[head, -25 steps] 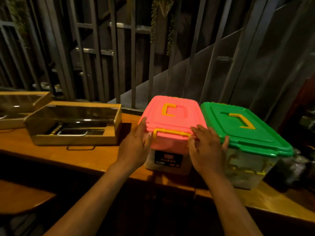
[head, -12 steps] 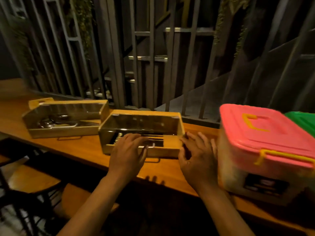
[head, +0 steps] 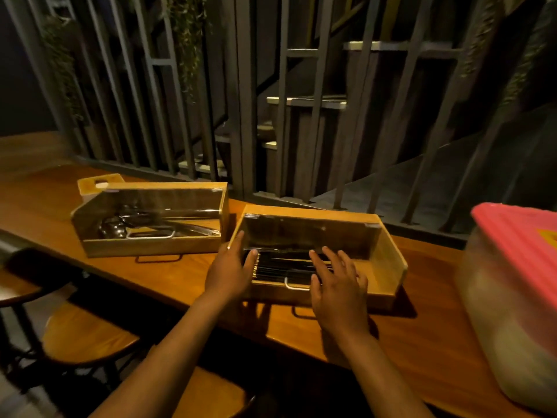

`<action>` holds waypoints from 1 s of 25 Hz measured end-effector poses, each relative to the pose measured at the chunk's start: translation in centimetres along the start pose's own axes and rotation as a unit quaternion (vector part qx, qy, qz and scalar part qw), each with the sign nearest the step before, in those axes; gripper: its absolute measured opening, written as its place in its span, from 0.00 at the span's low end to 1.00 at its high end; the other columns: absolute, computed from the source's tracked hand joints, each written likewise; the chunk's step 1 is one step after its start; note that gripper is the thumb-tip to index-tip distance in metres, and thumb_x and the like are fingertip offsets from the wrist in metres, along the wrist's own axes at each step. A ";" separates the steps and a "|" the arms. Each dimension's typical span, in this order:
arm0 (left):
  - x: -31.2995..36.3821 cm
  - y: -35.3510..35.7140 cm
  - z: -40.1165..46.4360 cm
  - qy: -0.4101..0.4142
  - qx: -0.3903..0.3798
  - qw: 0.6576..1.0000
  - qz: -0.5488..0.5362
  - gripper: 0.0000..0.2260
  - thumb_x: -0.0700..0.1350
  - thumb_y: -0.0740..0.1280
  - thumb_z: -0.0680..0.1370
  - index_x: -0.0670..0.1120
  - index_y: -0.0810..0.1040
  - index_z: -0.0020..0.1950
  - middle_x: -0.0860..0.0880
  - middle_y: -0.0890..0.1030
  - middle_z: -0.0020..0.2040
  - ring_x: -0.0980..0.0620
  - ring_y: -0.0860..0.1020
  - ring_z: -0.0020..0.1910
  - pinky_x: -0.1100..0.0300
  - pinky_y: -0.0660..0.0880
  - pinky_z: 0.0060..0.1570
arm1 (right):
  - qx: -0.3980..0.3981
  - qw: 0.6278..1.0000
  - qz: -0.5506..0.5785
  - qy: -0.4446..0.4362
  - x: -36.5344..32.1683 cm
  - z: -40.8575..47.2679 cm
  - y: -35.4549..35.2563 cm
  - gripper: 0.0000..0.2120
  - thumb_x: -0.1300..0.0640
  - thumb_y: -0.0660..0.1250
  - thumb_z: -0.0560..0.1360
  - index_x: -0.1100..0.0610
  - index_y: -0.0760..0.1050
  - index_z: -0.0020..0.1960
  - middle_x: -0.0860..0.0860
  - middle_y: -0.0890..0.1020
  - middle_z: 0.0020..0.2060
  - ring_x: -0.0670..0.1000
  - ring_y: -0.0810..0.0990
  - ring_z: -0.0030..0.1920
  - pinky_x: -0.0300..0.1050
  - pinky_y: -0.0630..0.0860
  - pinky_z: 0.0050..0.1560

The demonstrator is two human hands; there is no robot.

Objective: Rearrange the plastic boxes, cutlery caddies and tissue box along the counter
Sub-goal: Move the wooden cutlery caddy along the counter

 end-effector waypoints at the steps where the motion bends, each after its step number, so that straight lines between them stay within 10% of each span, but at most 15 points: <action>1: 0.1 0.4 -0.4 0.003 0.006 1.000 0.002 0.26 0.57 0.57 0.80 0.55 0.57 0.77 0.43 0.70 0.69 0.45 0.74 0.62 0.55 0.74 0.48 | 0.018 1.000 0.002 0.004 0.3 0.0 0.2 0.21 0.51 0.60 0.78 0.44 0.66 0.72 0.49 0.69 0.72 0.53 0.62 0.74 0.59 0.61 0.69; 7: 2.3 -0.3 -6.9 0.047 0.025 0.998 -0.026 0.22 0.59 0.51 0.80 0.58 0.63 0.74 0.49 0.73 0.61 0.54 0.77 0.49 0.58 0.78 0.43 | 0.068 0.988 0.112 0.087 2.8 1.5 -0.6 0.21 0.43 0.54 0.78 0.47 0.71 0.68 0.49 0.72 0.70 0.52 0.67 0.72 0.60 0.68 0.67; 10: 3.3 -1.4 -8.1 0.088 0.010 0.979 -0.182 0.14 0.55 0.56 0.80 0.60 0.71 0.65 0.54 0.76 0.56 0.57 0.76 0.52 0.55 0.78 0.47 | 0.026 0.977 0.187 0.101 0.8 1.8 -1.0 0.27 0.33 0.52 0.74 0.45 0.72 0.66 0.48 0.72 0.69 0.53 0.67 0.71 0.60 0.69 0.66; 13: 0.8 -3.0 -2.5 0.005 0.101 0.988 -0.116 0.15 0.55 0.61 0.79 0.57 0.70 0.65 0.49 0.75 0.61 0.50 0.74 0.58 0.55 0.75 0.50 | -0.029 0.994 0.094 0.047 -2.4 0.4 -1.0 0.34 0.25 0.55 0.67 0.41 0.70 0.67 0.43 0.67 0.72 0.52 0.58 0.75 0.62 0.62 0.71; 18: -0.7 -0.1 1.0 -0.020 -0.090 0.977 -0.195 0.21 0.61 0.64 0.76 0.52 0.76 0.65 0.50 0.80 0.56 0.48 0.78 0.54 0.56 0.76 0.45 | -0.058 0.997 0.050 0.013 -1.6 -1.0 -1.0 0.34 0.32 0.66 0.69 0.38 0.61 0.72 0.43 0.63 0.75 0.50 0.51 0.77 0.57 0.57 0.74; 25: 3.8 2.5 -2.6 0.001 -0.079 0.973 -0.217 0.23 0.58 0.64 0.77 0.51 0.71 0.70 0.50 0.76 0.59 0.48 0.73 0.55 0.56 0.72 0.46 | -0.028 0.998 0.047 0.041 2.5 -3.3 -3.8 0.33 0.34 0.67 0.69 0.39 0.63 0.72 0.43 0.63 0.75 0.49 0.51 0.77 0.54 0.56 0.73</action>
Point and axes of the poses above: each hand's wrist, its own z-axis towards the middle knuckle, its own y-axis out of the palm, x = y × z, the point moved 4 cm from there along z, towards the middle knuckle
